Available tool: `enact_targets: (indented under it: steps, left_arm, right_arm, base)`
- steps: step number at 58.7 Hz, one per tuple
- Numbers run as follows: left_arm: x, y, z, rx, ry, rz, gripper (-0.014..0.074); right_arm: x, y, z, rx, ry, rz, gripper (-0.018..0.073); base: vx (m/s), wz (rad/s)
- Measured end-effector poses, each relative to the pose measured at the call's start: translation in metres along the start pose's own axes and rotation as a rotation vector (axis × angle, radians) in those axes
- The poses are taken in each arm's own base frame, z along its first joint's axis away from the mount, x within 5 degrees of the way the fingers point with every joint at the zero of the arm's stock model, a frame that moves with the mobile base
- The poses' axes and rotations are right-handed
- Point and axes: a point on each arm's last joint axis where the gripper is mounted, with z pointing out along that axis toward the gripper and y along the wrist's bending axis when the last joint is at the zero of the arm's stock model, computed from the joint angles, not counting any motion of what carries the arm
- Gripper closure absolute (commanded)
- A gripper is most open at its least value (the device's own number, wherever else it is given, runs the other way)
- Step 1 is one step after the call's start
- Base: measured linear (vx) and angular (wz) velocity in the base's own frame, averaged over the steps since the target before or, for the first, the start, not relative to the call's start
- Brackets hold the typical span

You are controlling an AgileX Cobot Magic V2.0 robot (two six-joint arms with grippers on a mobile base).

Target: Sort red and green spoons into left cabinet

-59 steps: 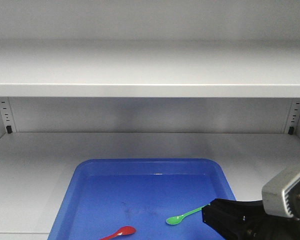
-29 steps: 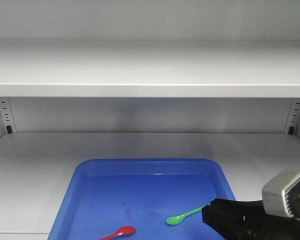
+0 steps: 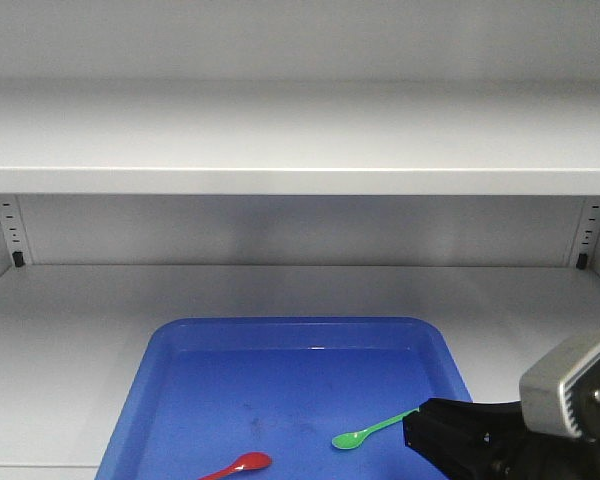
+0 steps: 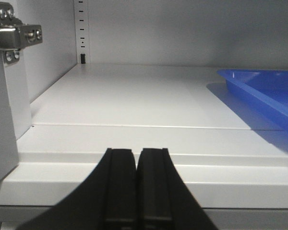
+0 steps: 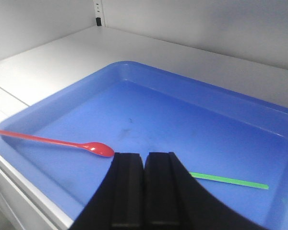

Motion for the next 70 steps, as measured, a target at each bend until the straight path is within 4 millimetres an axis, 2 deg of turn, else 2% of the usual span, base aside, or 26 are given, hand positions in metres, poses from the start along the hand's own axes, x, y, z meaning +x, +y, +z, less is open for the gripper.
enact_targets:
  steps: [7, 13, 19, 28, 38, 43, 52, 70]
  left_arm:
    - [0.0, 0.0, 0.0, 0.0, 0.001, 0.0, 0.0596]
    - [0.0, 0.0, 0.0, 0.0, 0.003, 0.0, 0.0596]
    - [0.0, 0.0, 0.0, 0.0, 0.003, 0.0, 0.0596]
    - [0.0, 0.0, 0.0, 0.0, 0.003, 0.0, 0.0596]
    - [0.0, 0.0, 0.0, 0.0, 0.004, 0.0, 0.0596]
    - [0.0, 0.0, 0.0, 0.0, 0.004, 0.0, 0.0596]
    - [0.0, 0.0, 0.0, 0.0, 0.005, 0.0, 0.0596]
    - [0.001, 0.0, 0.0, 0.0, 0.012, 0.0, 0.0596]
  right_arm:
    - [0.007, -0.003, -0.002, 0.037, 0.002, -0.168, 0.0564]
    - [0.025, -0.003, -0.016, 0.046, 0.009, -0.136, 0.0564]
    - [0.05, -0.005, -0.037, 0.07, -0.016, -0.091, 0.0564]
    - [0.087, -0.016, -0.072, 0.198, -0.134, -0.07, 0.0564]
    - [0.138, -0.024, -0.09, 0.361, -0.166, -0.052, 0.0564]
    - [0.156, -0.025, -0.095, 0.423, -0.177, -0.09, 0.0564]
    - [0.161, -0.024, -0.105, 0.484, -0.231, -0.112, 0.0564]
    - [0.162, -0.024, -0.106, 0.495, -0.24, -0.07, 0.0564]
  base:
    - [0.0, 0.0]
    - [0.0, 0.0]
    - [0.0, 0.0]
    - [0.0, 0.0]
    - [0.0, 0.0]
    - [0.0, 0.0]
    - [0.0, 0.0]
    - [0.0, 0.0]
